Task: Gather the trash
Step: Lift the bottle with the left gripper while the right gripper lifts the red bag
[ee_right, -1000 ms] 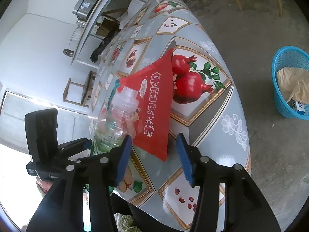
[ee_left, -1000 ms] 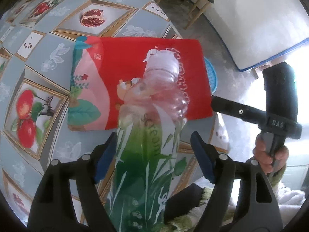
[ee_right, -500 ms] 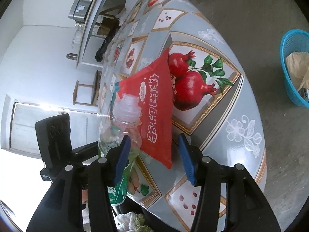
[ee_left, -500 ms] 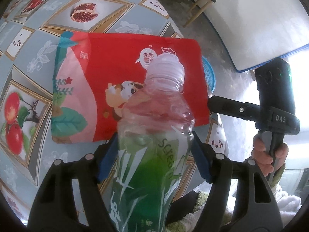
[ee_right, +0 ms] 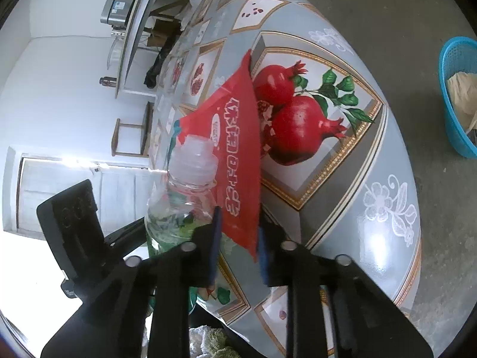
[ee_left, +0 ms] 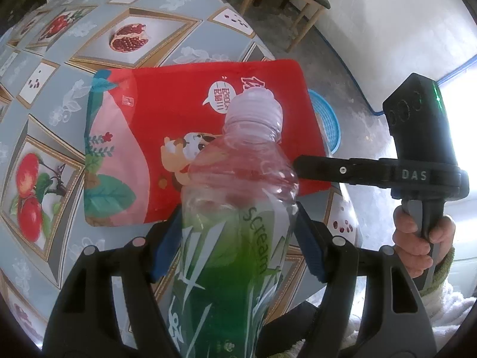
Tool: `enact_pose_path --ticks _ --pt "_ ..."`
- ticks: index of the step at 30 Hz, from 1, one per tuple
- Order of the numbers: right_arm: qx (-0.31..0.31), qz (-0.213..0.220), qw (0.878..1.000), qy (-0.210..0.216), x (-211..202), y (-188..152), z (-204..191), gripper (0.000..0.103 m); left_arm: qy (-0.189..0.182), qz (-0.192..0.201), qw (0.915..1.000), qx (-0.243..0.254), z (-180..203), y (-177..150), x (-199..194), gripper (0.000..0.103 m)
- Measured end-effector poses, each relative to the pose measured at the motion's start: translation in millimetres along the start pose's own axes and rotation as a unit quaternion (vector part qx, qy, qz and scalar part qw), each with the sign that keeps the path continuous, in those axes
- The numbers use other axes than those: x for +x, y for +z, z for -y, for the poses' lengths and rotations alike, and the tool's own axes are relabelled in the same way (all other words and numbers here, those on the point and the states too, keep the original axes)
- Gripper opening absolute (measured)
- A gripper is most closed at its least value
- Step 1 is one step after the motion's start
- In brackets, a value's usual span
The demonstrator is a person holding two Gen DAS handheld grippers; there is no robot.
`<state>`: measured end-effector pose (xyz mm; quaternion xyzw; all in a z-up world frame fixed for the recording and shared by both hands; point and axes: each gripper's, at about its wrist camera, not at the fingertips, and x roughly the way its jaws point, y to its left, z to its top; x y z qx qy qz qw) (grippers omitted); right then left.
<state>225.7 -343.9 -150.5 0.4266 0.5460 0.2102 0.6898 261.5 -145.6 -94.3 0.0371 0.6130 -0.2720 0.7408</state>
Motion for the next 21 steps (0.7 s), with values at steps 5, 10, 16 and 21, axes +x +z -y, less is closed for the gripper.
enact_pose_path --ticks 5,10,16,21 --pt "-0.01 0.031 0.999 -0.006 -14 -5 0 0.005 0.004 0.025 0.9997 -0.002 -4 -15 -12 0.067" --pt "-0.031 0.083 0.996 -0.018 -45 -5 -8 0.004 0.031 0.073 0.9966 0.021 4 -26 -37 0.067" --pt "-0.05 0.13 0.99 -0.029 -78 -5 -19 0.003 0.063 0.142 0.9866 0.048 21 -38 -72 0.067" --pt "-0.065 0.16 0.984 -0.037 -100 -11 -26 0.003 0.086 0.184 0.9772 0.061 36 -49 -95 0.067"
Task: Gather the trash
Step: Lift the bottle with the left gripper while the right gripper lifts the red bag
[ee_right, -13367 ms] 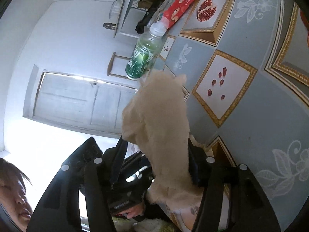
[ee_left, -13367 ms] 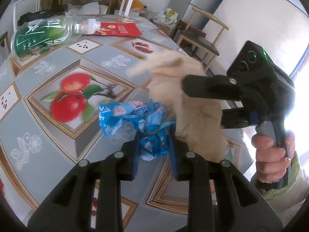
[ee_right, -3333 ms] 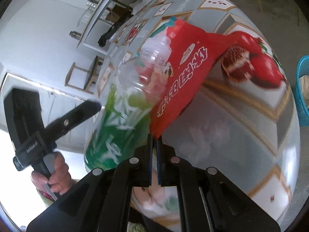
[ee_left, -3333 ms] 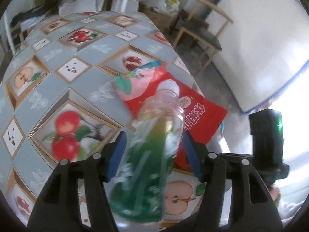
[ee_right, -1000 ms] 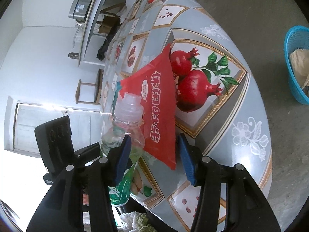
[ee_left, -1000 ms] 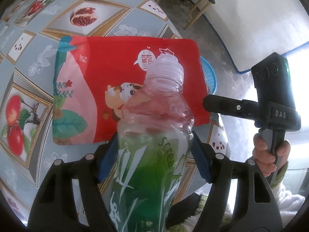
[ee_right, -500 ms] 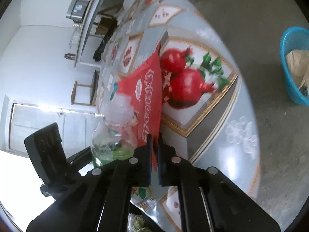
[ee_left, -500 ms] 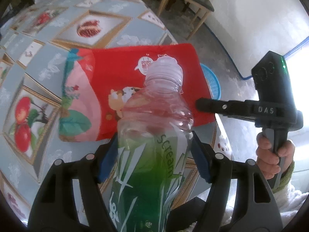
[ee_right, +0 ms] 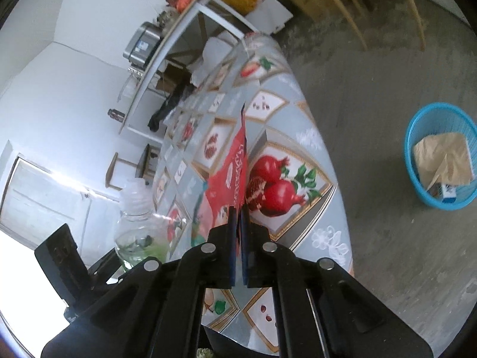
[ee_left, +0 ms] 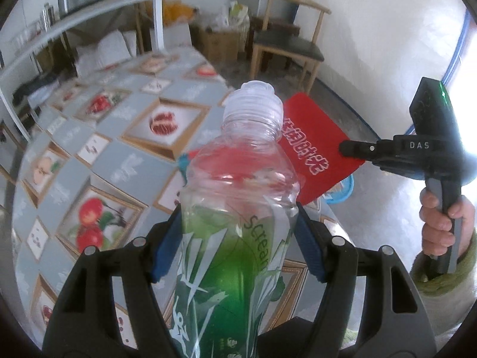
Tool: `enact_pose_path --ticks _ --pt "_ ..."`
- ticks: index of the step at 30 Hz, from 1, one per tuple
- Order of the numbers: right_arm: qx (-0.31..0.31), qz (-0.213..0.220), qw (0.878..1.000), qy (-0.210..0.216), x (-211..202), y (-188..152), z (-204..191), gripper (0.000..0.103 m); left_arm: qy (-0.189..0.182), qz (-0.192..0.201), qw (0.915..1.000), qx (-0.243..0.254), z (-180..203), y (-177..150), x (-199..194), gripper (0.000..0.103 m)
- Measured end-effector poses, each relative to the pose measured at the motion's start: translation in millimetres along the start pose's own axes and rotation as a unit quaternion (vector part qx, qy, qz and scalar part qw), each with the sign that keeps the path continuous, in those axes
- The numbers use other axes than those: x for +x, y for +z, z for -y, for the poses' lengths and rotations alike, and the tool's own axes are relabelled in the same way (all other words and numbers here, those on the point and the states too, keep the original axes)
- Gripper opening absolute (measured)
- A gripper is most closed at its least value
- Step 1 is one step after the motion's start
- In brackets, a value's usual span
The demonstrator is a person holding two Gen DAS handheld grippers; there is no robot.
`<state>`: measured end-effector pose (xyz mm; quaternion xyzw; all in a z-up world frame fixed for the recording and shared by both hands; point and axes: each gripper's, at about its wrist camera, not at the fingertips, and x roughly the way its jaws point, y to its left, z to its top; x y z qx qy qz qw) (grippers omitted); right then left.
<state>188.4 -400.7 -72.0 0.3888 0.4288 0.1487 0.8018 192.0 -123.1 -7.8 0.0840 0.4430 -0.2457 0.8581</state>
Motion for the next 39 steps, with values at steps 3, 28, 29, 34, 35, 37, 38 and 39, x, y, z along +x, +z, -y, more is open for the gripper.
enact_pose_path --ticks 3,28,29,34,35,37,38,39 --pt "-0.006 0.013 1.0 -0.002 -10 3 -6 0.003 0.01 0.019 0.9998 0.007 6 3 -5 0.067" --pt "0.084 -0.013 0.996 -0.021 3 2 53 0.042 0.017 0.012 0.9998 -0.004 -5 -1 16 0.067" --pt "0.099 -0.017 0.995 -0.02 8 3 64 0.043 0.01 -0.002 0.9999 -0.01 -8 1 27 0.067" --pt "0.154 -0.047 0.987 -0.004 39 8 101 0.049 -0.012 -0.05 0.9983 -0.028 -12 7 66 0.067" --pt "0.156 -0.053 0.986 0.006 45 9 103 0.049 -0.015 -0.057 0.9978 -0.031 -13 8 72 0.067" --pt "0.153 -0.061 0.986 0.027 52 10 101 0.049 -0.023 -0.074 0.9963 -0.037 -14 10 84 0.067" --pt "0.142 -0.065 0.987 0.037 55 12 97 0.049 -0.025 -0.084 0.9955 -0.038 -14 12 89 0.067" --pt "0.132 -0.068 0.988 0.043 57 14 94 0.049 -0.027 -0.085 0.9953 -0.039 -14 14 91 0.067"
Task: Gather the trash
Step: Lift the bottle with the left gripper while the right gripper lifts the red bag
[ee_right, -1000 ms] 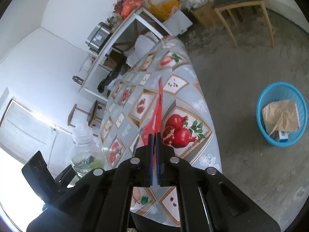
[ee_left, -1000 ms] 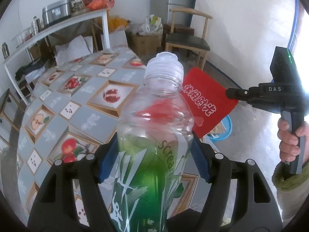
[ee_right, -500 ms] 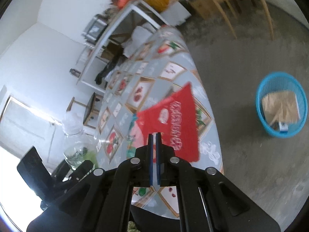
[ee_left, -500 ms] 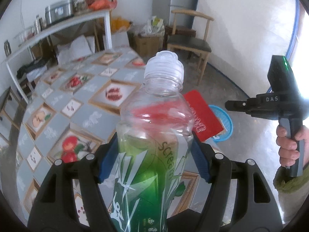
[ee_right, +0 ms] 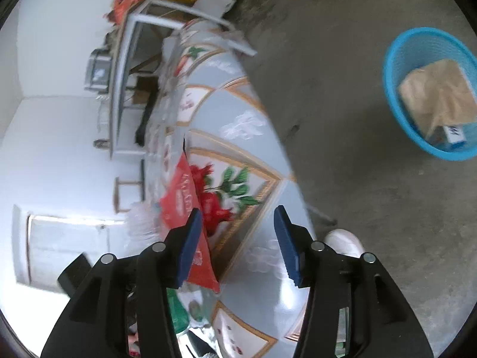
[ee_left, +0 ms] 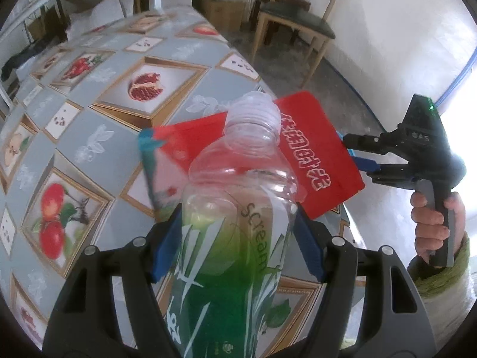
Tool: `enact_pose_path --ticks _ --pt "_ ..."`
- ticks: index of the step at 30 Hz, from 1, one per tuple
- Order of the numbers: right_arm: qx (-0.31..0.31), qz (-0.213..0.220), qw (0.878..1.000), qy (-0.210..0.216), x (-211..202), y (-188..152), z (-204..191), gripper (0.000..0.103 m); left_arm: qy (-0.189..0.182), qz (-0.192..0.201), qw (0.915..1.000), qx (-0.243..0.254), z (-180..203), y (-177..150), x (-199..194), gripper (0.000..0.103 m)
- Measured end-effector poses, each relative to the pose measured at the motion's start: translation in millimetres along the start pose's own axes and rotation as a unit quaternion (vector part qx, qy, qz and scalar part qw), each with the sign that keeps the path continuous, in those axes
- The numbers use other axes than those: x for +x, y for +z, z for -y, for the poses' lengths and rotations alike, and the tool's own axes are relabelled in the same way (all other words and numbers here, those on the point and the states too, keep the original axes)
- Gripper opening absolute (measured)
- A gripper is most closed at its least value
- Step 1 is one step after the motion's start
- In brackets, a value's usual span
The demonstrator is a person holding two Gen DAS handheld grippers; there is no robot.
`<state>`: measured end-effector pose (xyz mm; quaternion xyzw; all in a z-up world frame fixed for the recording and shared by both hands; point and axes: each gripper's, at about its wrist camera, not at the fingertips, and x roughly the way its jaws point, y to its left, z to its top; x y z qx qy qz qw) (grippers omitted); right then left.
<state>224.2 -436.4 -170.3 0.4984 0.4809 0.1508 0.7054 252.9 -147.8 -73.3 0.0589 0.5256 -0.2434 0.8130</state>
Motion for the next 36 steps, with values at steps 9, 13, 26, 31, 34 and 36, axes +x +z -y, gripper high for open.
enact_pose_path --ticks 9,13,26,31,34,36 --pt "-0.092 -0.038 0.995 0.027 7 -3 -44 0.049 -0.013 -0.027 0.9995 -0.007 -4 10 13 0.067" --pt "-0.074 -0.05 0.996 0.019 15 1 -36 0.049 -0.018 -0.043 0.9988 -0.015 -6 13 18 0.067" --pt "-0.094 -0.083 0.99 0.065 22 -17 -54 0.049 -0.035 -0.06 0.9971 -0.031 -14 20 27 0.067" --pt "-0.08 -0.096 0.99 0.06 40 -19 -51 0.044 -0.039 -0.061 0.9968 -0.033 -16 19 27 0.067" --pt "-0.079 -0.093 0.991 0.055 46 -18 -53 0.031 -0.039 -0.06 0.9969 -0.033 -15 19 27 0.067" --pt "-0.077 -0.09 0.992 0.046 51 -18 -55 0.021 -0.039 -0.06 0.9969 -0.033 -16 20 27 0.067"
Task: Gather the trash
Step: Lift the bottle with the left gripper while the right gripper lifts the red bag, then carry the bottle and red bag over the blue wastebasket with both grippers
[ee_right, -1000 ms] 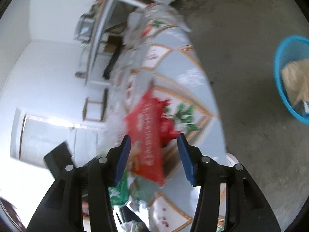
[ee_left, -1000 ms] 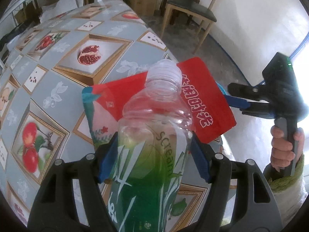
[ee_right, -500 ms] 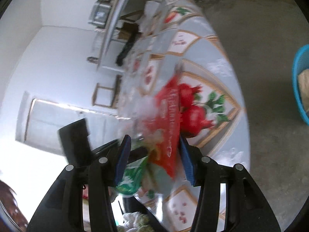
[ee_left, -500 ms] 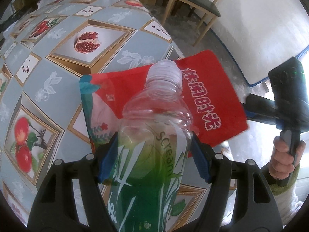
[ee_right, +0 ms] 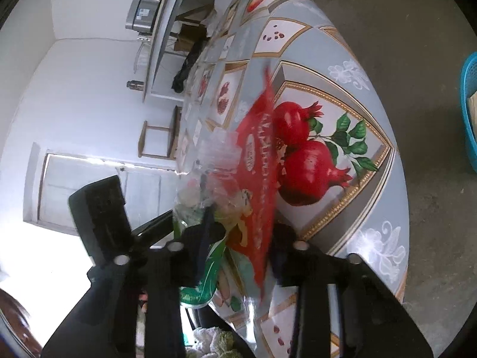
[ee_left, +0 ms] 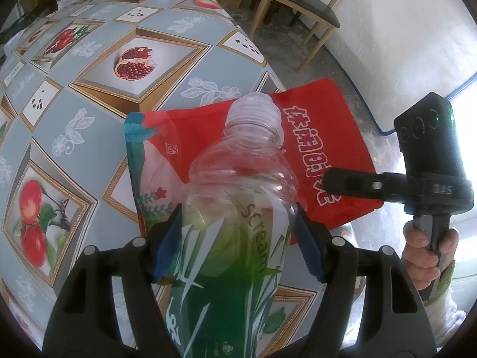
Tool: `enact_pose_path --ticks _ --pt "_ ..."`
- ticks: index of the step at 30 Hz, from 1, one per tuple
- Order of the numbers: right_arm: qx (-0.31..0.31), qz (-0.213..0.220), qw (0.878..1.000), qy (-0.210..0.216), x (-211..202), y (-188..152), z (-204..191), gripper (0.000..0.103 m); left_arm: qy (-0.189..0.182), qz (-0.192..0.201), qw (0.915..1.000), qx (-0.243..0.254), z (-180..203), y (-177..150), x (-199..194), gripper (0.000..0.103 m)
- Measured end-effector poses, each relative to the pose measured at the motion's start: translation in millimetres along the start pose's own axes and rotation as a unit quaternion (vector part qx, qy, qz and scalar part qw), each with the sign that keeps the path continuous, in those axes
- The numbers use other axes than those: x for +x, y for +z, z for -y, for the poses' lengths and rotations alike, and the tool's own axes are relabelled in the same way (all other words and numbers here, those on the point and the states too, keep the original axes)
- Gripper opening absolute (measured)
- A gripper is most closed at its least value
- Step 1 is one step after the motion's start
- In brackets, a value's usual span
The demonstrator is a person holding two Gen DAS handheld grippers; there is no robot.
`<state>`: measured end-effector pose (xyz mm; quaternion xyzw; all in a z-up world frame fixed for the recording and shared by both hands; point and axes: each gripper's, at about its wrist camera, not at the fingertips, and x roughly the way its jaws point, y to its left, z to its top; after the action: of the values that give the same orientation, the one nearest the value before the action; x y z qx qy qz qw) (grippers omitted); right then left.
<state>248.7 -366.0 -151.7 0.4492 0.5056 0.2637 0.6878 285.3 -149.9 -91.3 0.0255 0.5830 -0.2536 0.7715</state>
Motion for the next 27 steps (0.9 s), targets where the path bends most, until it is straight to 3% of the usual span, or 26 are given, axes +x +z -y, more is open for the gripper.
enact_pose_path --ticks 1,3,6,8,13,16,21,24,27 --pt "0.002 0.001 1.0 -0.001 1 0 1 0.012 0.0 0.0 1.0 0.0 0 0 0 0.067" --pt "0.008 0.007 1.0 -0.001 1 -3 3 0.005 -0.001 0.001 1.0 -0.003 0 0 0 0.067" --pt "-0.009 0.031 0.999 -0.011 -12 -6 -6 0.004 -0.014 0.017 0.9997 -0.011 -2 -1 -6 0.067" --pt "-0.023 0.052 0.998 -0.021 -26 -10 -14 0.004 -0.047 0.031 0.9982 -0.019 1 0 -13 0.067" --pt "-0.06 0.145 0.985 -0.066 -97 -17 -33 0.003 -0.089 0.079 0.9928 0.014 36 10 -39 0.066" --pt "-0.071 0.216 0.968 -0.103 -149 -24 -37 0.003 -0.109 0.102 0.9881 0.038 63 21 -50 0.066" --pt "-0.051 0.327 0.928 -0.172 -234 -46 -22 0.003 -0.132 0.122 0.9804 0.081 125 52 -49 0.066" --pt "-0.02 0.371 0.903 -0.217 -273 -58 4 0.003 -0.141 0.119 0.978 0.098 161 68 -33 0.066" --pt "0.03 0.386 0.889 -0.245 -294 -61 43 0.003 -0.143 0.106 0.9782 0.106 196 85 0 0.066"
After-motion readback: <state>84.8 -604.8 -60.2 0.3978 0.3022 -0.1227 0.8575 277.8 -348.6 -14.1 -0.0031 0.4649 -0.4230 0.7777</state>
